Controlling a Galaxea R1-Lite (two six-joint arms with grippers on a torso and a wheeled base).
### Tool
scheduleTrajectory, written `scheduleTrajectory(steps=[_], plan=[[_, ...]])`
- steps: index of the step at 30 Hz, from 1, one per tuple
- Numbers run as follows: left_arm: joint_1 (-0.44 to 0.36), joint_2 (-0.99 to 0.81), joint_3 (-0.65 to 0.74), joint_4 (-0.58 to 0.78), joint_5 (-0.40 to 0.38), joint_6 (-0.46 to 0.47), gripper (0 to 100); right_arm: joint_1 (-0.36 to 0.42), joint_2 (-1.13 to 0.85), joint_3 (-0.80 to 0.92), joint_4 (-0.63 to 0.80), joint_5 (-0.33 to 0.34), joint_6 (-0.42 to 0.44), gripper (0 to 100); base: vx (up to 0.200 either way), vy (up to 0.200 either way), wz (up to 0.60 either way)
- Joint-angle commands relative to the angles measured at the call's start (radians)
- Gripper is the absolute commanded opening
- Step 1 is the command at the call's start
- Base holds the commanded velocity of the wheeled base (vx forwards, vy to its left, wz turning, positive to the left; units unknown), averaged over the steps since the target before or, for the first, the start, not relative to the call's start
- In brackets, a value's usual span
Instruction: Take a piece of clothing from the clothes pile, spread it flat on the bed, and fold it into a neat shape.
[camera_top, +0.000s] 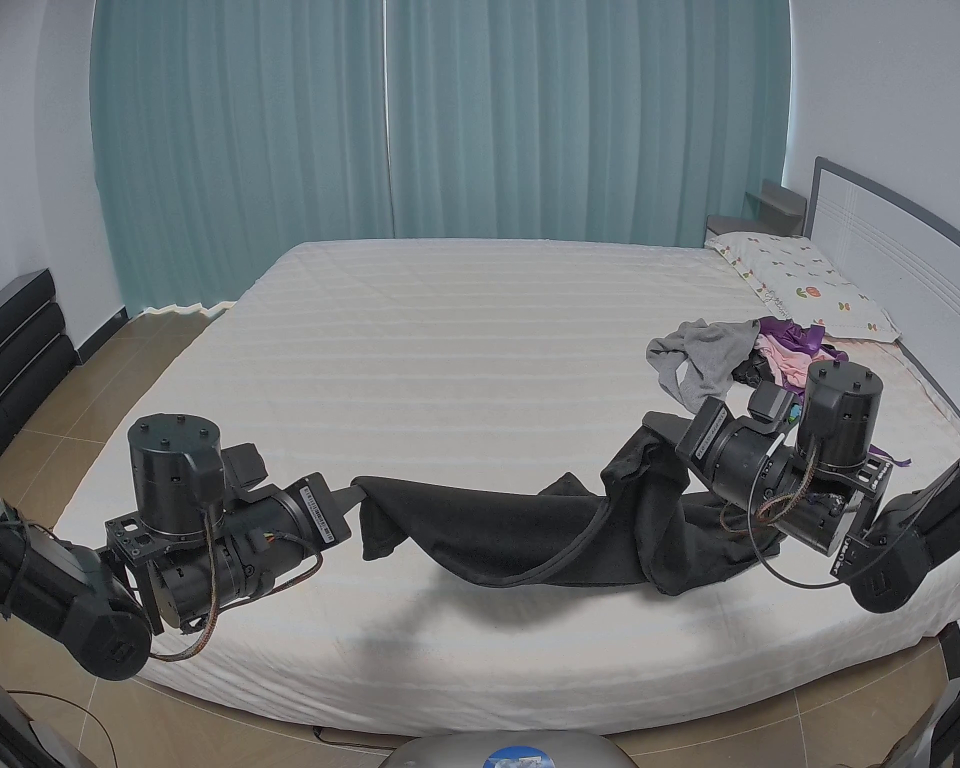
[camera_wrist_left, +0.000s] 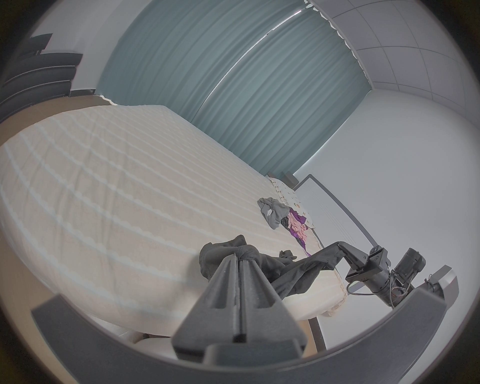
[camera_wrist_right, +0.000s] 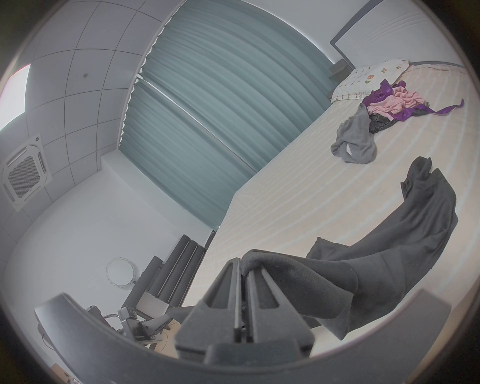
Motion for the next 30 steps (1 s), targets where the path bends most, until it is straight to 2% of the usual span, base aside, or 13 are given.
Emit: scheduleTrajectory(steps=[1, 6, 10, 14, 19, 22, 26, 30], plan=[[-0.006, -0.039, 0.023, -0.003, 0.001, 0.002, 0, -0.012, -0.061, 0.053, -0.003, -0.002, 0.0, 0, 0.0, 0.0, 0.0], [-0.006, -0.049, 0.049, -0.005, 0.007, -0.002, 0, -0.003, -0.121, 0.102, -0.001, -0.021, 0.002, 0, 0.0, 0.0, 0.0], [-0.022, -0.095, 0.092, -0.003, 0.01, -0.002, 0, -0.004, -0.167, 0.141, 0.003, -0.054, -0.002, 0, -0.2, 0.0, 0.0], [-0.032, -0.155, 0.122, -0.003, 0.017, -0.001, 0, -0.001, -0.241, 0.186, 0.009, -0.059, -0.003, 0, -0.2, 0.0, 0.0], [-0.049, -0.237, 0.147, 0.002, 0.077, 0.007, 0, -0.003, -0.374, 0.24, 0.011, -0.061, -0.003, 0, -0.2, 0.0, 0.0], [-0.07, -0.309, 0.147, 0.043, 0.086, 0.024, 0, -0.001, -0.469, 0.241, 0.032, -0.062, -0.014, 0, -0.133, 0.0, 0.0], [-0.072, -0.393, 0.104, 0.147, 0.088, 0.059, 0, -0.01, -0.586, 0.184, 0.121, -0.073, -0.029, 0, 0.0, 0.0, 0.0], [-0.064, -0.45, -0.03, 0.291, 0.088, 0.064, 0, -0.012, -0.69, 0.02, 0.331, -0.067, -0.031, 0, 0.0, 0.0, 0.0]])
